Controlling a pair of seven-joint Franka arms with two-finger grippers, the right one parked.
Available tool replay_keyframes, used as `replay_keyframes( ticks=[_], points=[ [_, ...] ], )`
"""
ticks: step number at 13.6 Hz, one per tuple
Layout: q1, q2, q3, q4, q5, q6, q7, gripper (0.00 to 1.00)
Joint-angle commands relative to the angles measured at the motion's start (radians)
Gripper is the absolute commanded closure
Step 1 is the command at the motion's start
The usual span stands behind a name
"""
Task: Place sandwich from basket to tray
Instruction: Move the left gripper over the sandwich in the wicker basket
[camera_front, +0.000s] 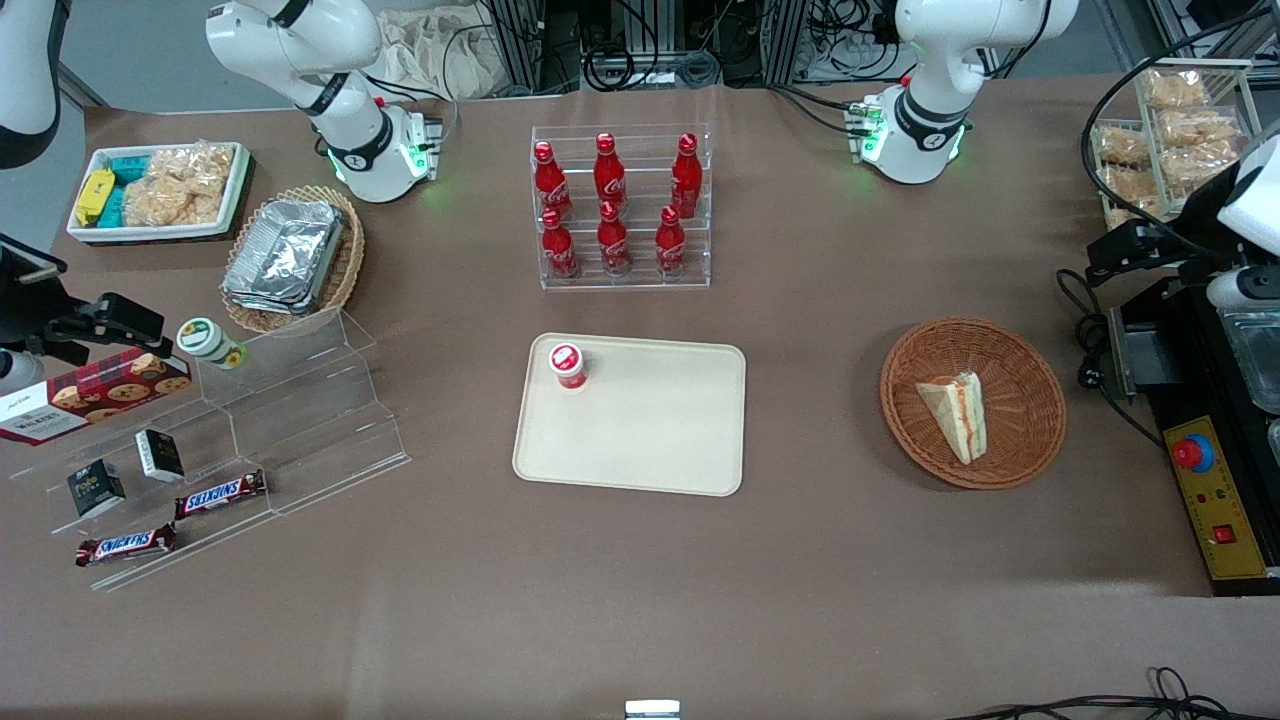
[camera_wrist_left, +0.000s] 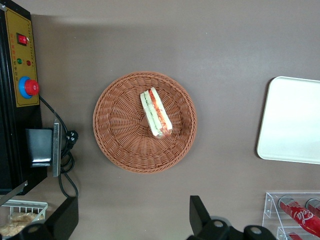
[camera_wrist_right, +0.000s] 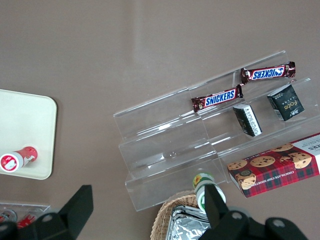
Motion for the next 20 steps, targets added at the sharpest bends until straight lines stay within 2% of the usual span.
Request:
replay_keyframes(
  ticks=[1, 10, 13, 18, 20],
  points=[
    [-0.005, -0.007, 0.0, 0.014, 0.009, -0.019, -0.029, 0.0],
    [0.006, 0.08, 0.011, 0.019, 0.01, -0.025, -0.04, 0.0],
    [-0.002, 0.138, 0.008, 0.02, 0.0, -0.017, -0.203, 0.0],
    [0.003, 0.267, 0.008, 0.002, -0.022, 0.071, -0.236, 0.0],
    [0.0, 0.289, 0.008, -0.094, -0.02, 0.185, -0.236, 0.0]
  ],
)
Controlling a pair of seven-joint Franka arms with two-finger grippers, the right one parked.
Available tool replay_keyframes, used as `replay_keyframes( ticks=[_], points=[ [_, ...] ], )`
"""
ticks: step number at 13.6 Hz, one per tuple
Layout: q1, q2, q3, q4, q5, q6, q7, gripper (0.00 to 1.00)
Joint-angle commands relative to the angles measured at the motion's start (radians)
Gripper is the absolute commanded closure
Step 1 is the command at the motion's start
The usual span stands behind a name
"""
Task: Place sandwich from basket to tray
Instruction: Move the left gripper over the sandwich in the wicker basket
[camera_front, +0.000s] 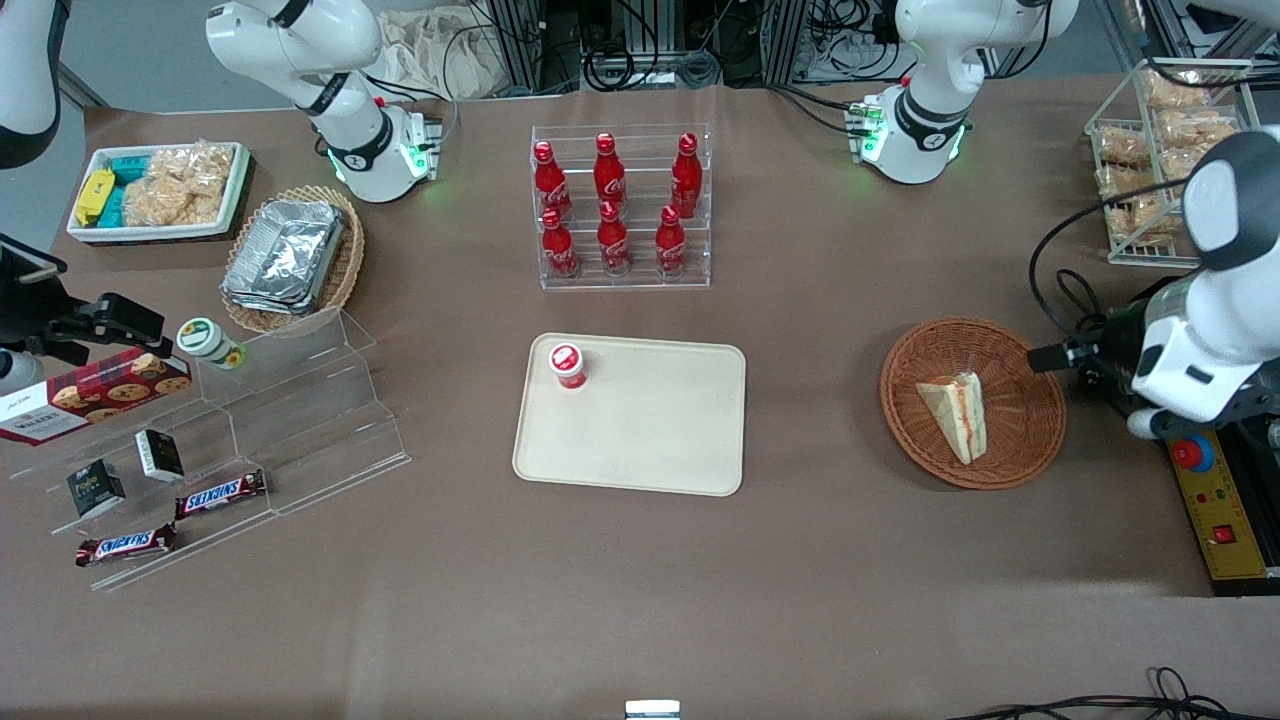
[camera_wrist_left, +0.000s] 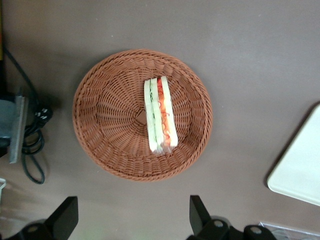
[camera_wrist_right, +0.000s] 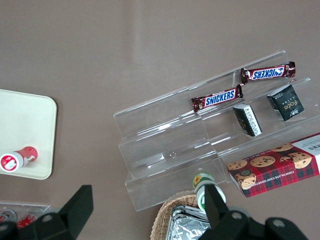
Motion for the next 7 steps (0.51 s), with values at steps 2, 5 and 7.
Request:
replay_keyframes(
  ticks=[2, 5, 7],
  points=[
    [-0.003, 0.017, 0.001, -0.17, -0.011, 0.199, -0.018, 0.0],
    [-0.009, 0.092, -0.001, -0.195, -0.011, 0.287, -0.077, 0.0],
    [-0.02, 0.131, -0.004, -0.215, -0.008, 0.347, -0.128, 0.0]
  ],
)
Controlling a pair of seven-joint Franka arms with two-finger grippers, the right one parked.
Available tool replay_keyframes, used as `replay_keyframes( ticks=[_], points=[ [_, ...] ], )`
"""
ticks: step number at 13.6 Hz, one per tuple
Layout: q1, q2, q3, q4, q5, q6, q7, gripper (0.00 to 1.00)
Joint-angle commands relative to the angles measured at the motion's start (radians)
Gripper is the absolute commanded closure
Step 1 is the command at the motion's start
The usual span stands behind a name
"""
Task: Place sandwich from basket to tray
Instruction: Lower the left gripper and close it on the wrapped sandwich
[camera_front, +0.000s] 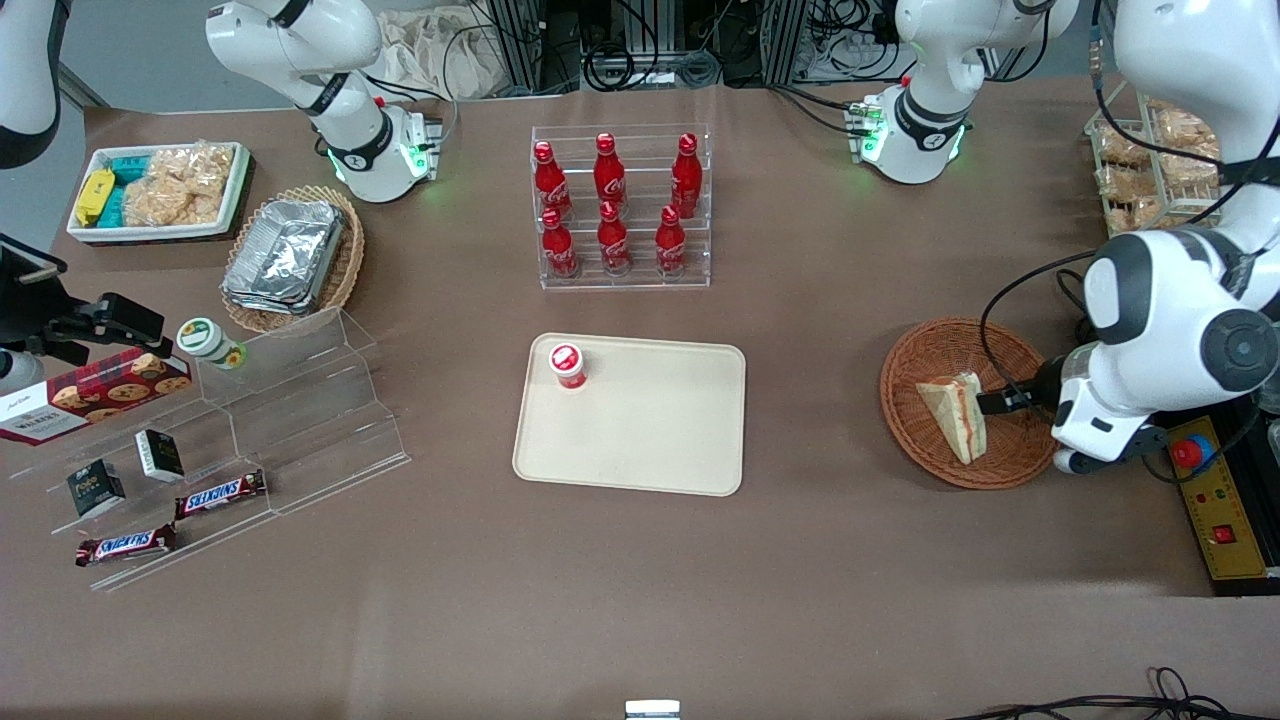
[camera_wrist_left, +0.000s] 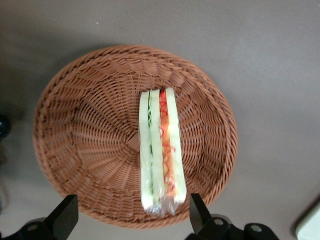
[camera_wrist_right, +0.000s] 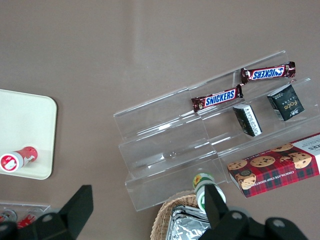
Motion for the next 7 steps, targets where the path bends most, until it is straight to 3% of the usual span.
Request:
replay_keyframes(
  ticks=[1, 7],
  points=[
    [-0.029, 0.04, -0.001, -0.026, -0.006, 0.074, -0.072, 0.0],
    [-0.066, 0.09, -0.001, -0.052, 0.009, 0.126, -0.132, 0.01]
  ],
)
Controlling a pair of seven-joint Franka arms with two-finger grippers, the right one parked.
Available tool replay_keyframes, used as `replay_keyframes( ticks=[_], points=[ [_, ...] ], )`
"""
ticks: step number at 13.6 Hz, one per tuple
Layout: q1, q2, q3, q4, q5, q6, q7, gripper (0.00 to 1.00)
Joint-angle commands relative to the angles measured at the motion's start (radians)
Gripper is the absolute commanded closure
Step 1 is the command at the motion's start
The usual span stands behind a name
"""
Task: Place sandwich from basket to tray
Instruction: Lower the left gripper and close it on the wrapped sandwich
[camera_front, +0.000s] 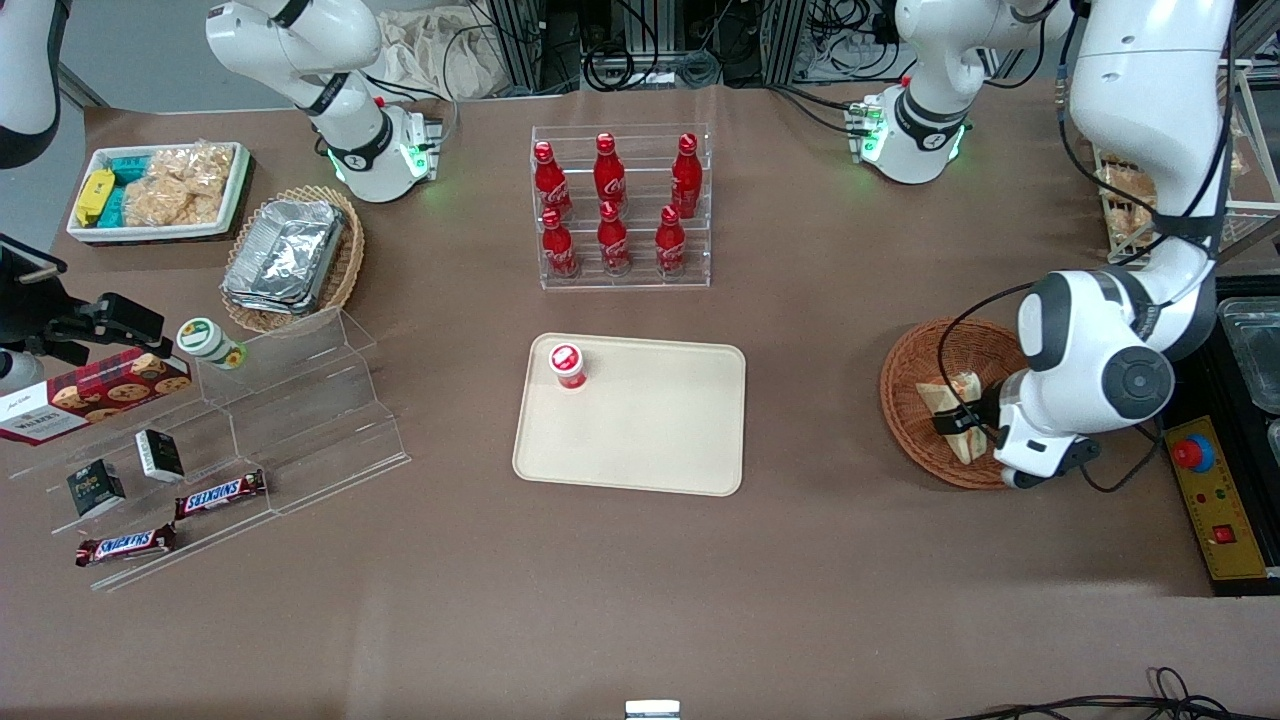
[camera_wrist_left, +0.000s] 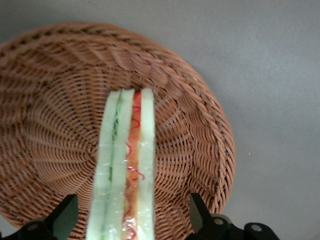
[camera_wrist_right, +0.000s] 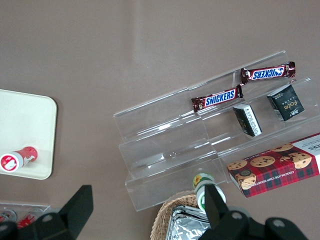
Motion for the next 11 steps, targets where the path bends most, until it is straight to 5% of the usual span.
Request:
replay_keyframes(
  ticks=[1, 8, 11],
  points=[
    [-0.009, -0.005, 0.002, -0.023, 0.01, 0.013, -0.018, 0.07],
    [-0.011, -0.017, 0.004, -0.04, 0.047, -0.01, -0.002, 0.75],
    [-0.009, -0.074, 0.004, -0.005, 0.054, -0.097, 0.002, 0.79]
  ],
)
